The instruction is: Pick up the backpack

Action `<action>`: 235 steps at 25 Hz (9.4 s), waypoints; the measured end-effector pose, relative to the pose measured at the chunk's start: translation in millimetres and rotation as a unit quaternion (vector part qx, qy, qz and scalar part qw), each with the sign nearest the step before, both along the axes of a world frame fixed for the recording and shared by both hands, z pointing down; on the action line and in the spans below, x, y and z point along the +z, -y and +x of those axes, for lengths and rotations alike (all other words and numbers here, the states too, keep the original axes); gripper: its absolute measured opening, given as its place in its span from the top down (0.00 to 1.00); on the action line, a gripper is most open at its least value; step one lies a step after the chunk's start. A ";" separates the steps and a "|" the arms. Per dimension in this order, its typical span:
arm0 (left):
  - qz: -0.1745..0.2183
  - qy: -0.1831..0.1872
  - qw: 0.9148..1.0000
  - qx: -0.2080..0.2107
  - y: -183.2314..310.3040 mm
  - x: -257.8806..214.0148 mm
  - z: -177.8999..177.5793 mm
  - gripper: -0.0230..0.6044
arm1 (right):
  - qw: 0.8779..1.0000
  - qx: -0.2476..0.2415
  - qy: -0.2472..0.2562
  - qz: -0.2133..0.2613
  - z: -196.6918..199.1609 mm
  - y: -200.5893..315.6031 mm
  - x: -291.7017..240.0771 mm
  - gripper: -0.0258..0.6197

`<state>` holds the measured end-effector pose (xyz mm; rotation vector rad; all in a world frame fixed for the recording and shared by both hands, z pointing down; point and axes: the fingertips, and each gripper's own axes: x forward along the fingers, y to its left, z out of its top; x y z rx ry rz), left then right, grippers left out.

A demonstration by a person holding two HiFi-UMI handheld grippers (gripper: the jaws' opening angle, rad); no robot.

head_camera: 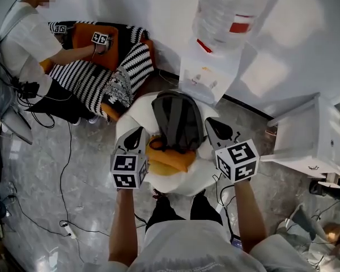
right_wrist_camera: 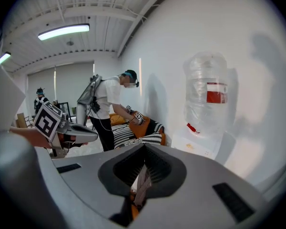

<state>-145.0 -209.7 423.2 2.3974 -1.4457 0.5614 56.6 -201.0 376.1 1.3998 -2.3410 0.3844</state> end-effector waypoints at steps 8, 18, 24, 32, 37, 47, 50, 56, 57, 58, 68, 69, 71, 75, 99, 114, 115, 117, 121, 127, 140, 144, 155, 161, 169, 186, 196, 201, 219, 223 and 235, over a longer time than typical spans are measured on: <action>-0.015 0.009 1.000 -0.005 17.6 24.3 -3.3 0.93 | 1.000 -0.013 0.015 0.002 -7.9 22.2 18.2 0.96; -0.048 0.012 0.999 -0.007 34.4 63.7 -0.1 0.93 | 0.999 -0.014 0.019 -0.025 -9.0 42.4 57.3 0.96; -0.065 0.014 0.998 -0.010 41.8 88.1 4.1 0.93 | 0.998 -0.022 0.025 -0.054 -11.0 51.7 82.8 0.95; -0.097 0.011 0.995 -0.019 54.3 118.0 2.5 0.89 | 0.996 -0.016 0.030 -0.084 -10.9 66.6 114.1 0.95; -0.115 0.010 0.993 -0.018 63.9 137.1 3.2 0.89 | 0.994 -0.004 0.042 -0.105 -7.5 75.6 133.8 0.93; -0.156 0.002 0.988 -0.019 81.3 184.5 9.0 0.82 | 0.989 0.006 0.050 -0.142 -6.0 86.1 181.4 0.90; -0.161 0.001 0.987 -0.013 85.6 195.1 10.4 0.81 | 0.987 0.008 0.055 -0.151 -6.2 89.9 194.7 0.90; -0.182 -0.008 0.983 -0.012 93.3 218.8 8.3 0.76 | 0.986 0.008 0.058 -0.154 -7.7 103.2 211.7 0.90; -0.186 -0.010 0.982 -0.014 93.6 224.2 8.1 0.73 | 0.986 0.009 0.059 -0.154 -7.3 104.3 214.5 0.90; -0.191 -0.010 0.981 -0.014 93.8 230.0 8.0 0.71 | 0.986 0.010 0.060 -0.154 -6.8 105.4 217.4 0.90; -0.216 -0.018 0.976 -0.011 90.1 283.8 13.6 0.70 | 0.982 0.014 0.062 -0.176 -3.7 94.5 264.4 0.87; -0.218 -0.022 0.976 -0.011 90.0 287.6 13.6 0.69 | 0.982 0.014 0.063 -0.178 -4.2 93.3 268.7 0.87; -0.219 -0.029 0.975 -0.013 90.4 294.8 13.9 0.68 | 0.982 0.013 0.063 -0.180 -5.4 92.1 276.6 0.87; -0.220 -0.037 0.975 -0.017 90.8 308.1 15.8 0.66 | 0.981 0.006 0.062 -0.182 -8.9 91.8 290.2 0.87; -0.229 -0.151 0.961 -0.015 112.5 377.4 26.6 0.62 | 0.976 -0.038 0.097 -0.189 -36.8 111.7 386.0 0.69; -0.238 -0.158 0.958 0.030 130.1 431.3 33.2 0.50 | 0.969 -0.084 0.106 -0.206 -54.8 120.8 452.6 0.52; -0.239 -0.159 0.957 0.032 130.9 436.1 34.5 0.49 | 0.969 -0.085 0.105 -0.208 -55.0 121.2 458.3 0.52; -0.240 -0.157 0.957 0.034 131.4 446.7 37.0 0.47 | 0.969 -0.086 0.102 -0.210 -54.8 122.3 469.1 0.52; -0.243 -0.175 0.953 0.037 132.3 458.8 38.4 0.46 | 0.967 -0.080 0.119 -0.212 -55.8 127.2 482.1 0.52; -0.232 -0.205 0.949 0.056 138.9 462.3 43.6 0.46 | 0.954 -0.080 0.190 -0.217 -62.8 131.5 488.8 0.52; -0.243 -0.271 0.926 0.099 153.7 469.1 69.8 0.44 | 0.952 -0.091 0.203 -0.211 -71.2 140.8 492.2 0.52; -0.240 -0.270 0.927 0.101 152.7 469.5 70.9 0.43 | 0.955 -0.096 0.183 -0.213 -68.3 135.5 494.9 0.53; -0.233 -0.284 0.924 0.104 148.7 462.6 72.3 0.61 | 0.957 -0.076 0.182 -0.212 -76.6 141.5 504.2 0.55; -0.243 -0.295 0.918 0.105 149.1 458.9 70.3 0.64 | 0.963 -0.077 0.152 -0.207 -81.2 141.5 501.4 0.72; -0.244 -0.289 0.921 0.091 147.7 451.0 65.6 0.74 | 0.965 -0.064 0.142 -0.211 -79.7 134.5 490.2 0.89; -0.250 -0.221 0.940 0.074 122.2 403.0 48.8 0.80 | 0.971 -0.057 0.099 -0.211 -72.6 104.2 434.2 0.90; -0.269 -0.218 0.935 0.069 87.3 373.3 51.9 0.80 | 0.967 -0.052 0.110 -0.223 -67.9 76.5 398.1 0.90; -0.273 -0.225 0.933 0.060 70.2 360.1 54.6 0.80 | 0.966 -0.047 0.118 -0.224 -66.9 63.2 380.3 0.90; -0.269 -0.193 0.943 0.032 4.6 329.1 59.1 0.81 | 0.966 -0.040 0.157 -0.202 -55.3 9.2 318.8 0.90; -0.269 -0.183 0.945 0.030 -12.8 320.3 60.4 0.81 | 0.968 -0.048 0.143 -0.199 -51.2 -5.9 304.6 0.90; -0.294 -0.165 0.941 0.018 -70.2 313.3 65.6 0.81 | 0.967 -0.052 0.139 -0.208 -35.3 -54.1 279.3 0.90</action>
